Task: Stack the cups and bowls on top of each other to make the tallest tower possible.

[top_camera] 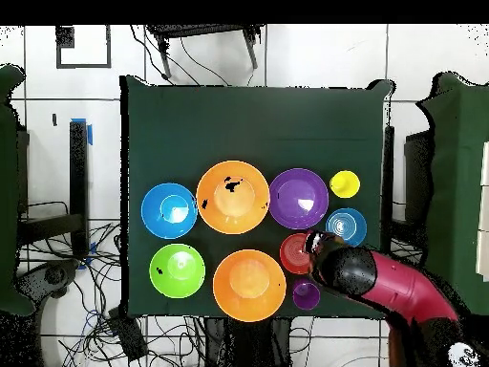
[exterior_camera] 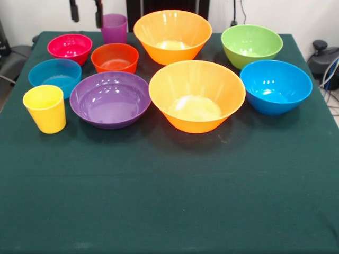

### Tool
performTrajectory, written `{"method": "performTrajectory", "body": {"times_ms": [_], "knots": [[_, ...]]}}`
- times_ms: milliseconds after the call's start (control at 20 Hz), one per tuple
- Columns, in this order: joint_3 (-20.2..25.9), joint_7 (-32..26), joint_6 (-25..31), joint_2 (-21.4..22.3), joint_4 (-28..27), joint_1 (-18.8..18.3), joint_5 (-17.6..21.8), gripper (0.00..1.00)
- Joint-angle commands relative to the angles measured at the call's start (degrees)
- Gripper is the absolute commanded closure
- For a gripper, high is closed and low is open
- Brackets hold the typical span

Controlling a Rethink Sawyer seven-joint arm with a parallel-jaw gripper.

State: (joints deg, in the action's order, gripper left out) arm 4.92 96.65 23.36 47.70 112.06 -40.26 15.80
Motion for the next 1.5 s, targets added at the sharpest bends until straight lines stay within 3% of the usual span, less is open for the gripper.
{"method": "performTrajectory", "body": {"times_ms": [50,400,650,850,1500], "knots": [[10.08,-9.6,-0.84,-4.16,-3.67,-3.0,7.33,0.0],[13.19,-10.05,0.46,-7.27,-6.17,-7.07,10.67,0.0],[15.37,-12.21,3.46,-12.63,-9.56,-10.81,12.72,0.0],[16.46,-12.4,2.24,-15.62,-10.59,-13.42,15.35,0.0],[18.41,-11.67,4.16,-15.44,-10.0,-19.04,20.54,0.0]]}}
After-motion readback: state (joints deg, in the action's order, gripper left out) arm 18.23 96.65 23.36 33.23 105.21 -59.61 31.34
